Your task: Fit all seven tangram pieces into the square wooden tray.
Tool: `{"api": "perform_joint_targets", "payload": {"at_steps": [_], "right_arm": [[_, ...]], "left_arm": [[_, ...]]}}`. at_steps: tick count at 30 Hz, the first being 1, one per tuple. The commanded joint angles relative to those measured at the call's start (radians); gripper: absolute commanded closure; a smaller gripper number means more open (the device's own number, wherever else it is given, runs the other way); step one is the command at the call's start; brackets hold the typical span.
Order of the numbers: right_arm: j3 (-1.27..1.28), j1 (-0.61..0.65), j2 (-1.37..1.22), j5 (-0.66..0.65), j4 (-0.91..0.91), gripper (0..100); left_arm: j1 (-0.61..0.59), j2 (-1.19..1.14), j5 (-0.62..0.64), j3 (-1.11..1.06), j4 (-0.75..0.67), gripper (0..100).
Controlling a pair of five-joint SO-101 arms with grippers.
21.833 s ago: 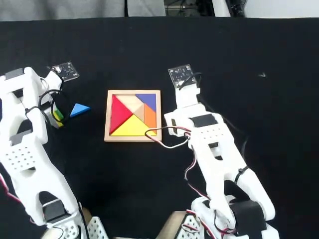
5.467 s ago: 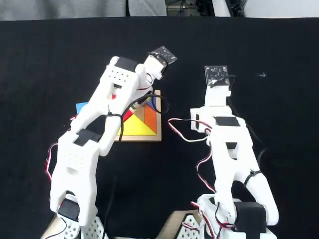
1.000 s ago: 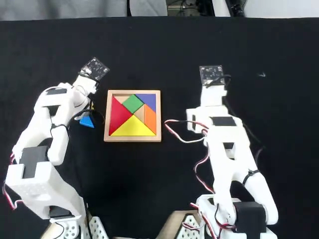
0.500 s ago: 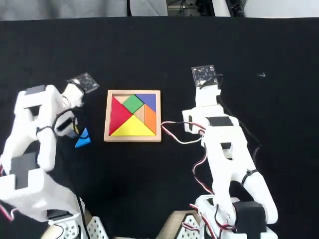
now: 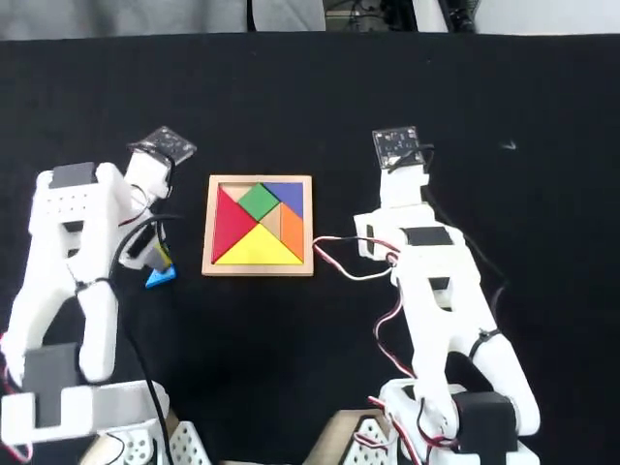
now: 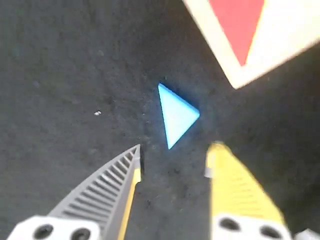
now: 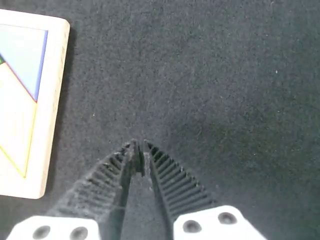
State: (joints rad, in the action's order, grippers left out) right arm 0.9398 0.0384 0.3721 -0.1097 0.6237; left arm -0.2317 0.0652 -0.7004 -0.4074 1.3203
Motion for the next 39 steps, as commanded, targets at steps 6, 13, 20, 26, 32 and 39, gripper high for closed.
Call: {"api": "perform_joint_targets", "payload": {"at_steps": [6, 13, 20, 26, 32, 39], "right_arm": [[-0.015, 0.014, 0.051, -0.008, -0.021, 98.4], [-0.015, 0.014, 0.051, -0.008, -0.021, 98.4], [-0.015, 0.015, 0.051, -0.008, -0.021, 98.4], [-0.015, 0.015, 0.051, -0.008, -0.021, 98.4], [-0.015, 0.015, 0.051, -0.009, -0.021, 98.4], [-0.015, 0.015, 0.051, -0.009, -0.021, 98.4]], "left_arm": [[0.01, -0.189, 0.044, 0.008, -0.186, 66], [-0.002, -0.25, 0.046, 0.008, -0.201, 66], [0.005, -0.284, 0.052, 0.016, -0.16, 66], [0.025, -0.347, 0.052, 0.061, -0.127, 78], [0.024, -0.399, 0.052, 0.124, -0.083, 79], [0.079, -0.393, 0.144, 0.124, -0.083, 77]]}}
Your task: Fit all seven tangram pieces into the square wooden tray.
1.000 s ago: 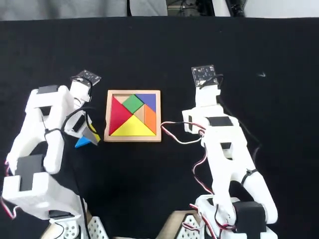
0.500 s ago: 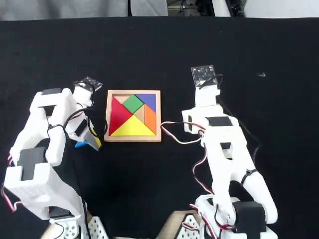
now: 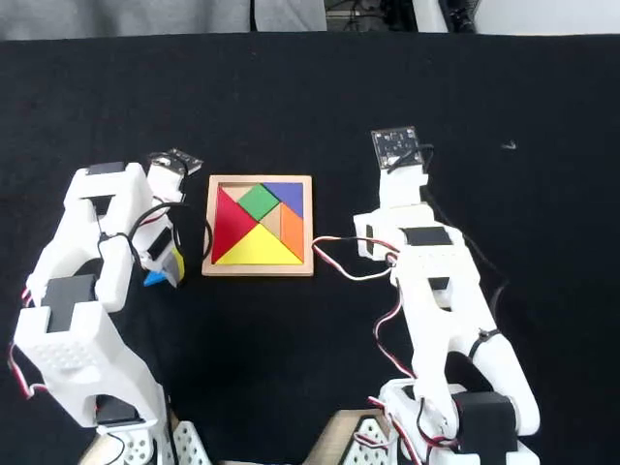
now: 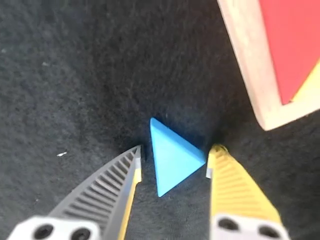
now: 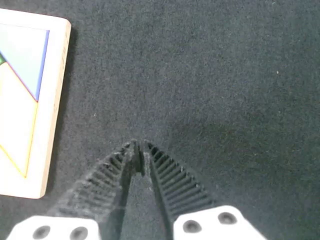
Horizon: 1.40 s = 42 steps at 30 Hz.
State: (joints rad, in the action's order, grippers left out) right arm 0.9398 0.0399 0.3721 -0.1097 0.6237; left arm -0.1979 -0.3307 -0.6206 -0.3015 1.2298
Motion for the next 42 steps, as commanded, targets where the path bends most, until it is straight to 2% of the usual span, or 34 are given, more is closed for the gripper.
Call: {"api": "perform_joint_targets", "payload": {"at_steps": [1, 5, 19, 25, 33, 37, 42], "right_arm": [[-0.015, 0.014, 0.051, -0.009, -0.021, 98.4], [-0.015, 0.014, 0.051, -0.009, -0.021, 98.4], [-0.015, 0.014, 0.051, -0.009, -0.021, 98.4], [-0.015, 0.014, 0.051, -0.009, -0.021, 98.4], [-0.015, 0.014, 0.051, -0.009, -0.021, 98.4], [-0.015, 0.014, 0.051, -0.009, -0.021, 98.4], [-0.016, 0.014, 0.051, -0.009, -0.021, 98.4]], "left_arm": [[0.051, 0.003, 0.075, 0.016, 0.008, 75], [0.047, 0.003, 0.094, 0.018, 0.002, 70], [0.047, -0.008, 0.1, 0.018, -0.017, 86], [0.047, -0.003, 0.178, 0.018, -0.028, 89], [0.067, 0.003, 0.212, 0.018, -0.025, 89], [0.082, 0.069, 0.19, 0.068, 0.018, 89], [0.105, 0.221, 0.023, 0.104, 0.046, 89]]}}
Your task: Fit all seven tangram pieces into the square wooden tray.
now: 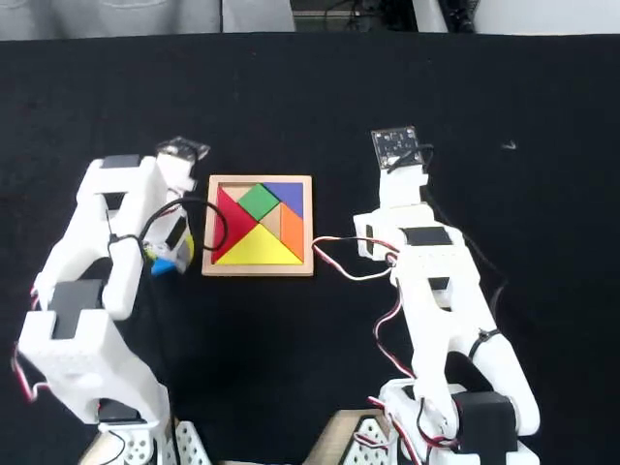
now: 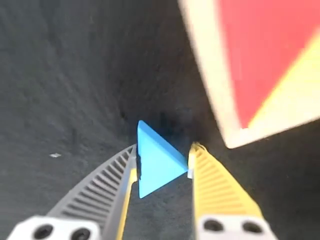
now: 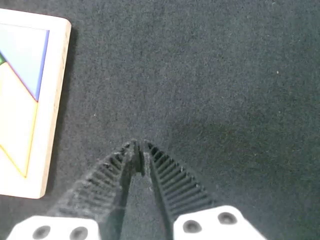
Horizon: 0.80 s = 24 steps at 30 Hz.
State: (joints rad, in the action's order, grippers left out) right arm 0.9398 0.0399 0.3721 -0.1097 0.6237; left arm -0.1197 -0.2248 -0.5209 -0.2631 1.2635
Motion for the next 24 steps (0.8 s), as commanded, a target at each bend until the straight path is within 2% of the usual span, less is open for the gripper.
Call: {"api": "perform_joint_targets", "payload": {"at_steps": [1, 3, 9, 13, 18, 24], "right_arm": [[-0.016, 0.014, 0.051, -0.009, -0.021, 98.4], [-0.016, 0.014, 0.051, -0.009, -0.021, 98.4], [-0.018, 0.012, 0.051, -0.009, -0.021, 98.4], [-0.019, 0.008, 0.054, -0.009, -0.021, 98.4], [-0.021, -0.02, 0.058, -0.009, -0.021, 98.4], [-0.016, -0.064, 0.053, -0.005, -0.084, 98.5]], "left_arm": [[0.035, 0.149, -0.098, 0.065, 0.011, 89], [0.062, 0.206, -0.158, 0.067, 0.009, 89], [0.18, 0.252, -0.512, 0.219, 0.012, 89], [0.242, 0.15, -0.601, 0.357, 0.012, 89], [0.251, -0.058, -0.779, 0.506, 0.003, 84], [0.243, -0.336, -0.809, 0.754, 0.012, 82]]}}
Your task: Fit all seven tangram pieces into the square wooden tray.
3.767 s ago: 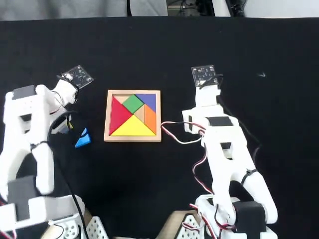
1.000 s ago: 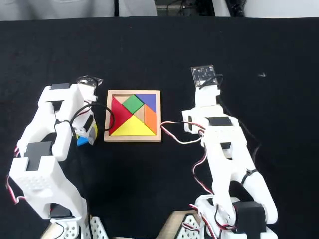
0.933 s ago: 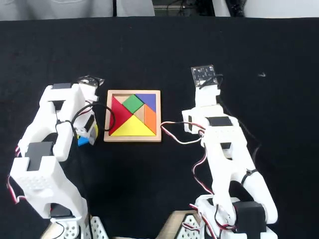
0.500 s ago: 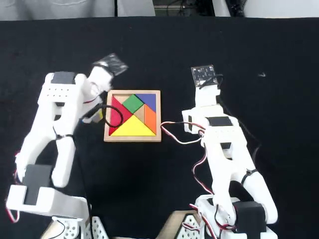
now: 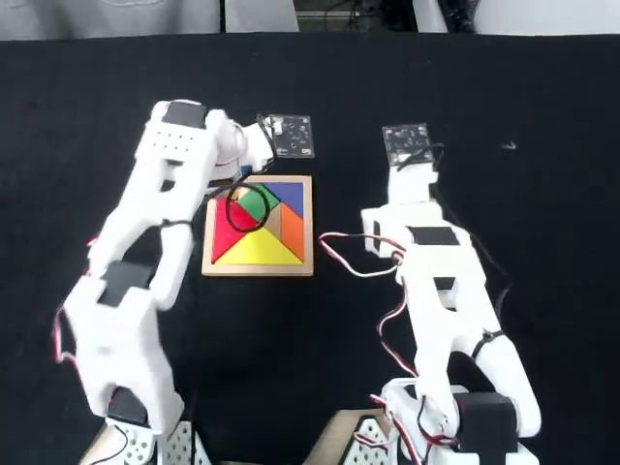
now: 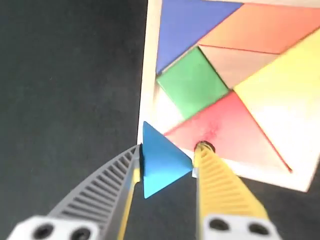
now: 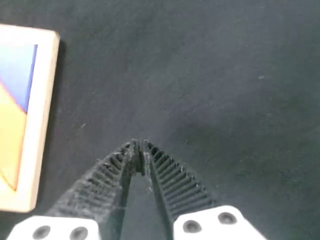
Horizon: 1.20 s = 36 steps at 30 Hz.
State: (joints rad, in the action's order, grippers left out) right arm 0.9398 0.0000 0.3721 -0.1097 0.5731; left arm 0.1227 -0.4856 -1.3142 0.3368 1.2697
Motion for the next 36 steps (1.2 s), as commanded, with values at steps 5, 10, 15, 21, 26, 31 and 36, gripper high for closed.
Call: {"api": "perform_joint_targets", "payload": {"at_steps": [5, 10, 15, 21, 26, 31, 36], "right_arm": [[-0.016, -0.021, 0.053, -0.008, -0.034, 98.5], [-0.016, -0.021, 0.053, -0.008, -0.034, 98.4], [-0.016, -0.021, 0.053, -0.008, -0.034, 98.4], [-0.016, -0.02, 0.056, -0.008, -0.034, 98.4], [-0.016, -0.02, 0.056, -0.008, -0.032, 98.4], [-0.018, -0.02, 0.056, -0.008, -0.032, 98.4], [-0.019, -0.02, 0.053, -0.008, -0.032, 98.4]], "left_arm": [[0.007, -0.218, -0.031, 0.285, 0.058, 82], [-0.013, -0.288, -0.037, 0.375, 0.095, 82], [-0.036, -0.301, -0.034, 0.493, 0.178, 82], [-0.039, -0.327, 0.186, 0.631, 0.19, 82], [-0.025, -0.419, 0.199, 0.621, 0.19, 82], [-0.03, -0.446, 0.198, 0.621, 0.196, 82], [-0.048, -0.45, 0.193, 0.621, 0.187, 82]]}}
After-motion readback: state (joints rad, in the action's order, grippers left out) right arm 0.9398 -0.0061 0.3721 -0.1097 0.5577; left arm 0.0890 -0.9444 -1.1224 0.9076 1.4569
